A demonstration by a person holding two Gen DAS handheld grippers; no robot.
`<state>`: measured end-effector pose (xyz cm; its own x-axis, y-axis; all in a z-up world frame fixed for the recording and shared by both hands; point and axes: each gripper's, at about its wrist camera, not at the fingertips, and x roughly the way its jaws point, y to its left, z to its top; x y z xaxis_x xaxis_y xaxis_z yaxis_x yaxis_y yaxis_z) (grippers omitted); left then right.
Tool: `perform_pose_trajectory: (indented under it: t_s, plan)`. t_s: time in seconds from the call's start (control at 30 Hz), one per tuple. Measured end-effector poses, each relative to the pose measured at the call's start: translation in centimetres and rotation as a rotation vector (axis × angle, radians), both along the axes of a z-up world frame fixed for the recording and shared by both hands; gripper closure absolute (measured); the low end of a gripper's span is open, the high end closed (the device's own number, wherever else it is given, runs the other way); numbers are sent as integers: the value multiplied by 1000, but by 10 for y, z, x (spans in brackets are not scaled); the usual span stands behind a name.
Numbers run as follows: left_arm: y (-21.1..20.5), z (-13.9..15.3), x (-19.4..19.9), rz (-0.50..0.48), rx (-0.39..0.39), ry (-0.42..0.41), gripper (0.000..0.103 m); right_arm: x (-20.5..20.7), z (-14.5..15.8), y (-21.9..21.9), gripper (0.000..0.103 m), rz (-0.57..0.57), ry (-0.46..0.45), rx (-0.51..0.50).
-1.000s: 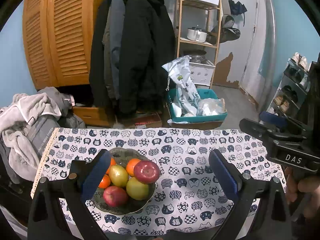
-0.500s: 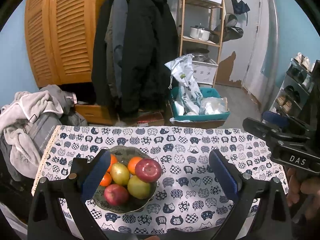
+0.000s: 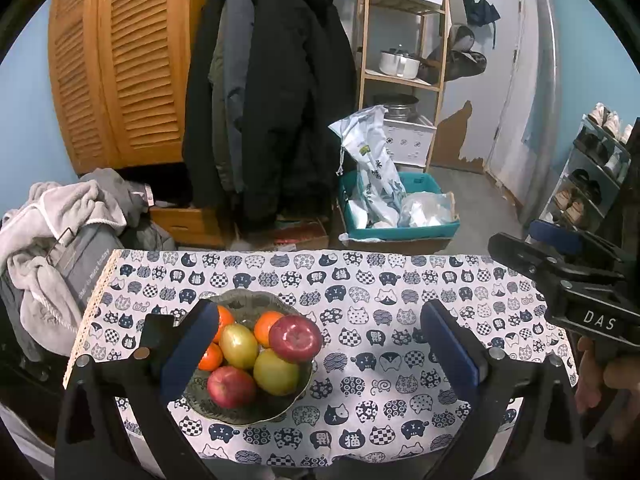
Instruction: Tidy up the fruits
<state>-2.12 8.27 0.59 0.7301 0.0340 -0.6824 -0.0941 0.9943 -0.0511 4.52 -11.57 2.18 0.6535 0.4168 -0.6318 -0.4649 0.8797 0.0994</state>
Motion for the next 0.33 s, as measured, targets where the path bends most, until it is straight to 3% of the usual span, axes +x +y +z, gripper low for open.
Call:
perform_pose_trajectory:
  t_s: [0.33]
  plan:
    - [-4,0,0,-23,2,-2,1,0,0,-1,20,0,0,0]
